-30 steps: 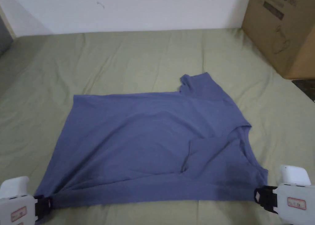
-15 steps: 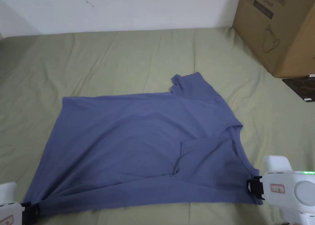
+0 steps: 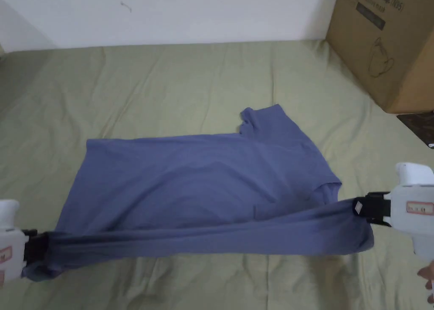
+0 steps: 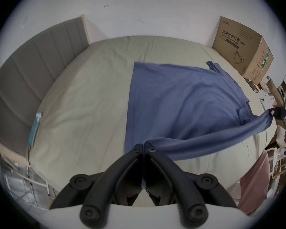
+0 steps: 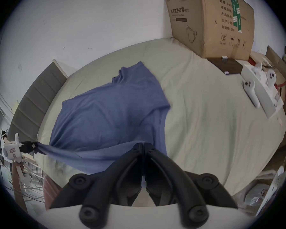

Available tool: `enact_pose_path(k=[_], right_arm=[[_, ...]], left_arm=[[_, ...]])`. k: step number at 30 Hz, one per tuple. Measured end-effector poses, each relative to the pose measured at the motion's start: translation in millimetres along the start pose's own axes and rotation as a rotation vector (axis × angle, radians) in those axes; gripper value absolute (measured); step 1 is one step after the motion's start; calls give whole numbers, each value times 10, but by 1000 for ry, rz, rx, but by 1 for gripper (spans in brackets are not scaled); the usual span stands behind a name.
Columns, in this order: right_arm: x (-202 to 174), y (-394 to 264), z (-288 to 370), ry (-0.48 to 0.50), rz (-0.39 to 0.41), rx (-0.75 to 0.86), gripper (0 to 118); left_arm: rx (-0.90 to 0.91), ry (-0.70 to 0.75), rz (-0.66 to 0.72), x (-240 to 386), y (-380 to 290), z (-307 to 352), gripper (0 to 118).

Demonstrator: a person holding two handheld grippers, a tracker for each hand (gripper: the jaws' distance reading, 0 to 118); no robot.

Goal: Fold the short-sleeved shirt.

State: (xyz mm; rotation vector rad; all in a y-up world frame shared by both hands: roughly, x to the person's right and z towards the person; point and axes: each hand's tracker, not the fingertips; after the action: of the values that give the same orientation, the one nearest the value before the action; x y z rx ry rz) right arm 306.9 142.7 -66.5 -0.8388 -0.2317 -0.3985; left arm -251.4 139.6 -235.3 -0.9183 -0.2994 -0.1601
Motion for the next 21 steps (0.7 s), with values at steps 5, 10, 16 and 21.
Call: enact_pose_path(k=[5,10,16,21], right_arm=[[56,348,-654,-79,10,-83,2],[123,319,-1186,-159,25,-175,46],[81,241,-907,-126,69,-153,76],[-174,2,-298,-88,117,-27,15]], left_arm=[[-24,-11,-60,34,585,-607,4],[-121,92,-146,91,741,-1141,89],[-78,-17,-14,-124,511,-806,92],[-26,-59,52,-181,55,-325,20]])
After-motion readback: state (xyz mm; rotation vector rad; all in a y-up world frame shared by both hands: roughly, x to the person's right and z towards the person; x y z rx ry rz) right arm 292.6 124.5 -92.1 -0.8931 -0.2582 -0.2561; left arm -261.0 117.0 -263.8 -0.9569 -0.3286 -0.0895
